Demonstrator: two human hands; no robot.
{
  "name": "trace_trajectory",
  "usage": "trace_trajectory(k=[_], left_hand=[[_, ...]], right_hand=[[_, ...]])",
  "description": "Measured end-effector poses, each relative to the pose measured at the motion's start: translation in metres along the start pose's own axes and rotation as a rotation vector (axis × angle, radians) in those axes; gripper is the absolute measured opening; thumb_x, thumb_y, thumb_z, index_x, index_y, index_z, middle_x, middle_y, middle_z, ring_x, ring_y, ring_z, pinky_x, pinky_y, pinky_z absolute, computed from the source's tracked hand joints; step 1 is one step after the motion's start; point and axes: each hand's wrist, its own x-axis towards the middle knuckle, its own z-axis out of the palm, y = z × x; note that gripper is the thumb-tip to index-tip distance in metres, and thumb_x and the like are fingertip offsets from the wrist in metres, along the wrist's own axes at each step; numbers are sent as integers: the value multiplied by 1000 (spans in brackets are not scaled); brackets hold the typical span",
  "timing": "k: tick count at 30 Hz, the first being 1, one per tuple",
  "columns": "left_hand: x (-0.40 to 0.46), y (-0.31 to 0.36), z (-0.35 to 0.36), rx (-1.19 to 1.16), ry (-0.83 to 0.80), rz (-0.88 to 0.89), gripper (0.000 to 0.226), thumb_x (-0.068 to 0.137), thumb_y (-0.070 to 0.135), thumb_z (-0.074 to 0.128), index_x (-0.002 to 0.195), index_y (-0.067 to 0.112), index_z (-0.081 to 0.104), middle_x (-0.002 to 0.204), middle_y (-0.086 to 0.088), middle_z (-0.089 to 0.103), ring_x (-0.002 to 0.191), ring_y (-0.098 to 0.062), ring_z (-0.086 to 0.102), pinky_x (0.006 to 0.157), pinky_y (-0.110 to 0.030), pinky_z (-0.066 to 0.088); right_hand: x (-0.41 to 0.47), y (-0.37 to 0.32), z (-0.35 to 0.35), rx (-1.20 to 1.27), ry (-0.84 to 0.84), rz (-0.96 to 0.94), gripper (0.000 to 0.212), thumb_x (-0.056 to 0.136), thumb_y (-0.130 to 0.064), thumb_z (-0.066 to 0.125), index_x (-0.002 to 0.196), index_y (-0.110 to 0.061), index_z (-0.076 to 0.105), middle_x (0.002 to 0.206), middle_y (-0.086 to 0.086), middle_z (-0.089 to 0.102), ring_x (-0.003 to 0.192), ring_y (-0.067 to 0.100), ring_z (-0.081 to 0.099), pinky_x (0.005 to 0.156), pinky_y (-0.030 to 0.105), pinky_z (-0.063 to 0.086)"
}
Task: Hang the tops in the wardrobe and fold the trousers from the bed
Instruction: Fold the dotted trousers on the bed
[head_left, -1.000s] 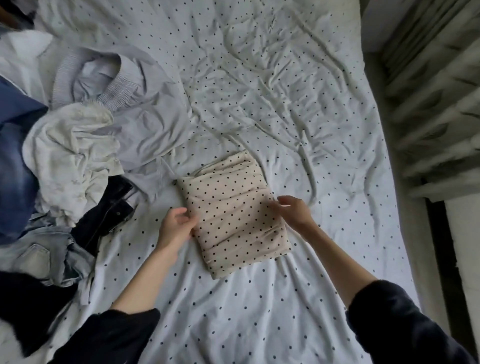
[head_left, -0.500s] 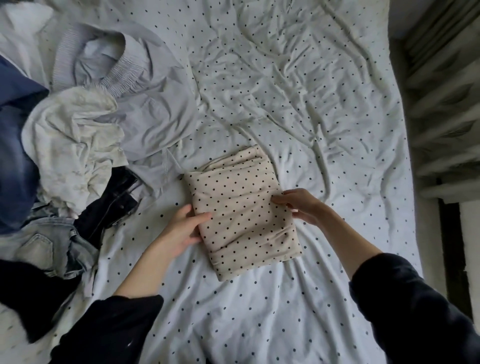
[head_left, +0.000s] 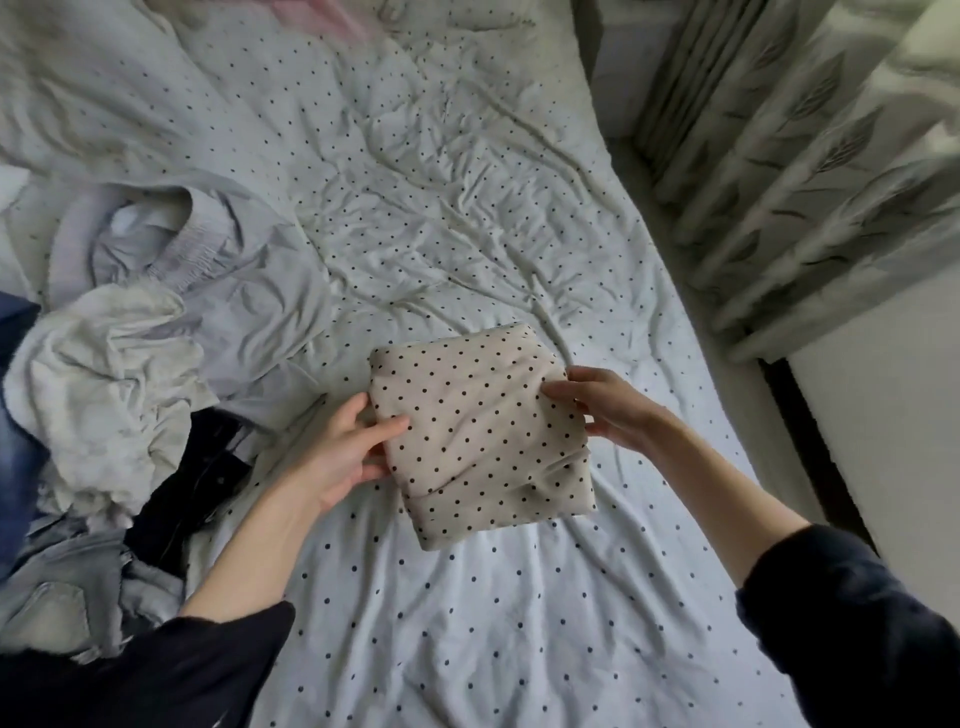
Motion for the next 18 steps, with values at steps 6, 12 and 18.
trace_trajectory(k=[6, 12, 18], left_hand=[[-24, 32, 66, 250, -345, 87, 41, 84, 9, 64, 122, 17, 51, 108, -11, 67, 85, -22, 66, 54, -29, 55], [-77, 33, 166, 442, -722, 134, 37, 84, 7, 65, 111, 29, 54, 101, -7, 70, 81, -21, 70, 59, -33, 55], [-174, -8, 292, 637, -1084, 184, 34, 83, 6, 65, 109, 26, 55, 106, -6, 67, 86, -19, 67, 70, -41, 56]], right_hand=[[-129, 27, -41, 154, 260, -60, 16, 83, -21, 68, 72, -23, 57, 84, 0, 58, 78, 13, 54, 76, 33, 47], [-290, 89, -56, 330, 555, -123, 10, 80, -23, 71, 87, -22, 65, 78, -11, 69, 66, 4, 64, 57, 22, 50], [-468, 175, -36, 535, 940, -168, 10, 79, -26, 72, 89, -25, 70, 91, -5, 70, 83, 12, 65, 74, 29, 52]])
